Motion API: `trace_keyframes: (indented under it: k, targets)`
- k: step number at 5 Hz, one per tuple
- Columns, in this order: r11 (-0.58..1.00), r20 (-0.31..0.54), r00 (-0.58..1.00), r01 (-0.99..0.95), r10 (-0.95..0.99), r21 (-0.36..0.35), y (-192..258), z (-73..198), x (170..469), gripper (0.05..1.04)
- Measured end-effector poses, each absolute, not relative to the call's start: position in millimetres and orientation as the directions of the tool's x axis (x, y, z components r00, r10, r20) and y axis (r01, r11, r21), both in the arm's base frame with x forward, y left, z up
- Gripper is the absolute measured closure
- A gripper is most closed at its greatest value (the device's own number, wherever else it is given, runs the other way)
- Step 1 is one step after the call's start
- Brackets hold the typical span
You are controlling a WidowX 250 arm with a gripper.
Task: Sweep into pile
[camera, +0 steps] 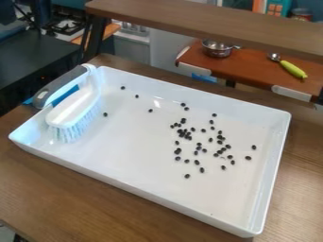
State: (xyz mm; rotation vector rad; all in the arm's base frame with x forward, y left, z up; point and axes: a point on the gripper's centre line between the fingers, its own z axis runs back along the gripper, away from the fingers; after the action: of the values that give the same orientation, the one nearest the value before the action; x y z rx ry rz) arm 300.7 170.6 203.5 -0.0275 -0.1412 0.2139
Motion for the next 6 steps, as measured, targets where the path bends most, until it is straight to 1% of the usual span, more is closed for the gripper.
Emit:
trace_keyframes:
  k: [1, 3, 4, 5, 6]
  targets:
    - [0.976, 0.104, 0.971, -0.213, 0.217, -0.054, 171.6, 190.9, 302.4, 0.084]
    - [0.978, 0.095, 0.974, -0.209, 0.207, 0.018, 161.8, 136.9, 328.4, 0.084]
    - [0.976, 0.124, 0.972, -0.209, 0.202, 0.052, 165.8, 119.7, 330.0, 0.084]
    - [0.979, 0.098, 0.978, -0.19, 0.182, 0.08, 169.7, 95.9, 328.0, 0.084]
    - [0.976, 0.117, 0.977, -0.192, 0.18, 0.105, 173.1, 93.0, 330.2, 0.085]
